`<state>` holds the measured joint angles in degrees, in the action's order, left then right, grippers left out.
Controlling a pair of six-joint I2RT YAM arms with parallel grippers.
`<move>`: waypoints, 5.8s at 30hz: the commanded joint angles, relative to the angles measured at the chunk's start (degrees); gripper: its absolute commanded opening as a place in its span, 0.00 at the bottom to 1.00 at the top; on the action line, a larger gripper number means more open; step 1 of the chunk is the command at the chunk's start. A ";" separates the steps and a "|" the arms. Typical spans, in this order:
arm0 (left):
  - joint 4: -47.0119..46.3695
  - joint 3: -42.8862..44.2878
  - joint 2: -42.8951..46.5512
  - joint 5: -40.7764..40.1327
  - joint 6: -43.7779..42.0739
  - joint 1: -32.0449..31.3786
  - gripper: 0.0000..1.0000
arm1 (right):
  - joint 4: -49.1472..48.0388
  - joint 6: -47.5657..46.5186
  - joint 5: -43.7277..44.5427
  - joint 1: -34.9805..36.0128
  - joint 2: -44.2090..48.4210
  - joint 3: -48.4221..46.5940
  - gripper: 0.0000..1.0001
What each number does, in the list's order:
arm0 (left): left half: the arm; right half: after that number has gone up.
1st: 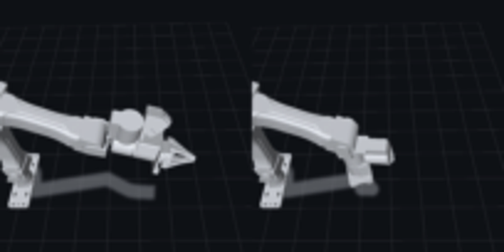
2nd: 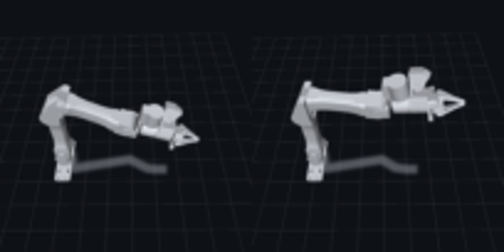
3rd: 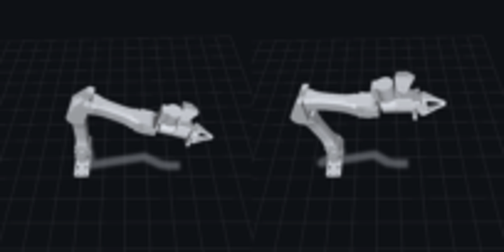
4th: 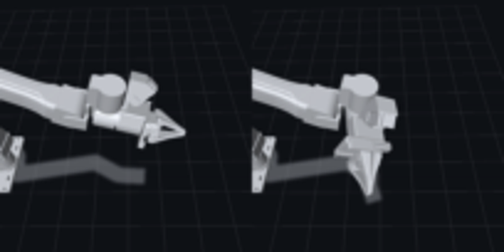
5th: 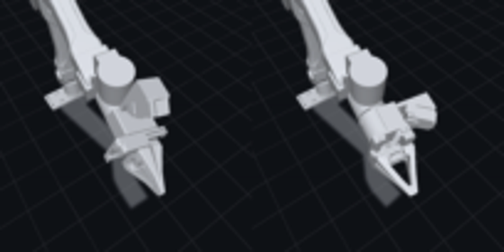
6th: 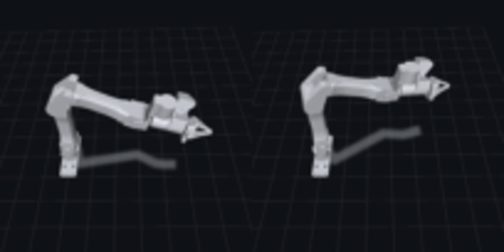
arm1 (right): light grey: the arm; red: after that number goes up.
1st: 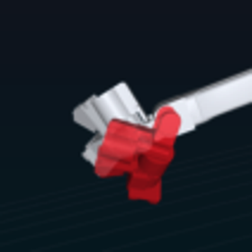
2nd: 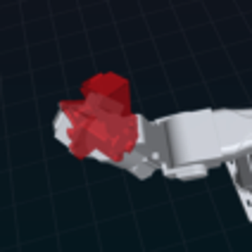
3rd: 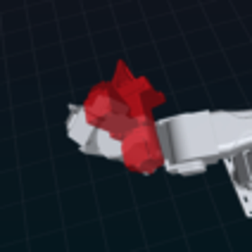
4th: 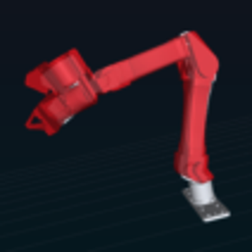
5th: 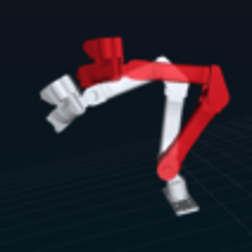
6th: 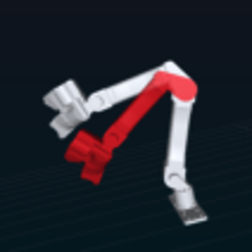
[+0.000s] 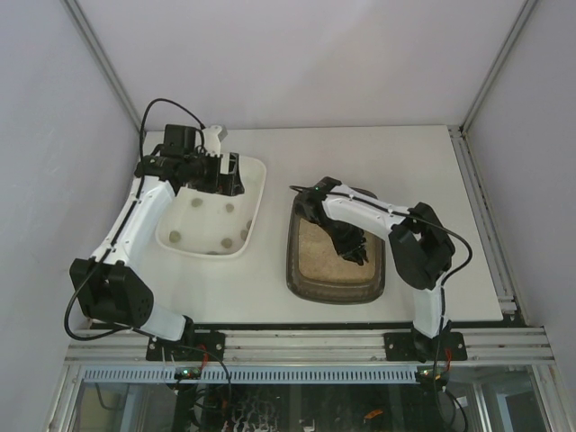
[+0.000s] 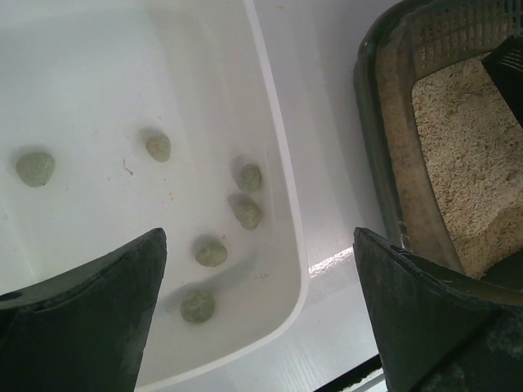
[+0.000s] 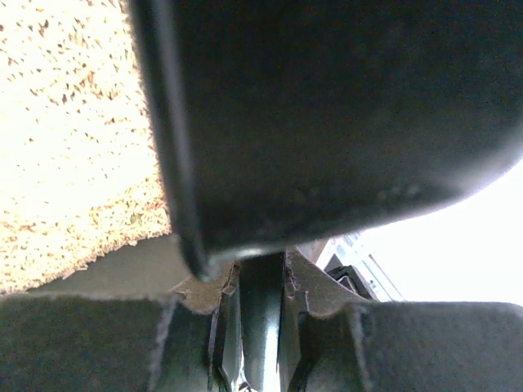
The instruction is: Clean the litter box
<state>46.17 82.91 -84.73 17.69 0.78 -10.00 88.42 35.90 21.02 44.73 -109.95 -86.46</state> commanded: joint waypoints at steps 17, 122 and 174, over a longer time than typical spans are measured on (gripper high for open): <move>-5.37 -3.95 0.41 -0.04 -1.92 -0.15 1.00 | 1.44 -2.87 4.48 3.95 -10.96 -8.28 0.00; -8.38 -6.36 -6.87 6.75 3.27 -2.79 1.00 | -1.78 5.20 19.97 7.71 -9.67 -2.58 0.00; -4.74 -6.02 -3.93 4.77 -0.42 -3.06 1.00 | -13.79 -2.48 4.75 9.69 3.65 5.32 0.00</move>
<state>40.53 76.79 -91.85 22.76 2.09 -12.53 79.13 34.83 28.25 56.80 -106.91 -80.18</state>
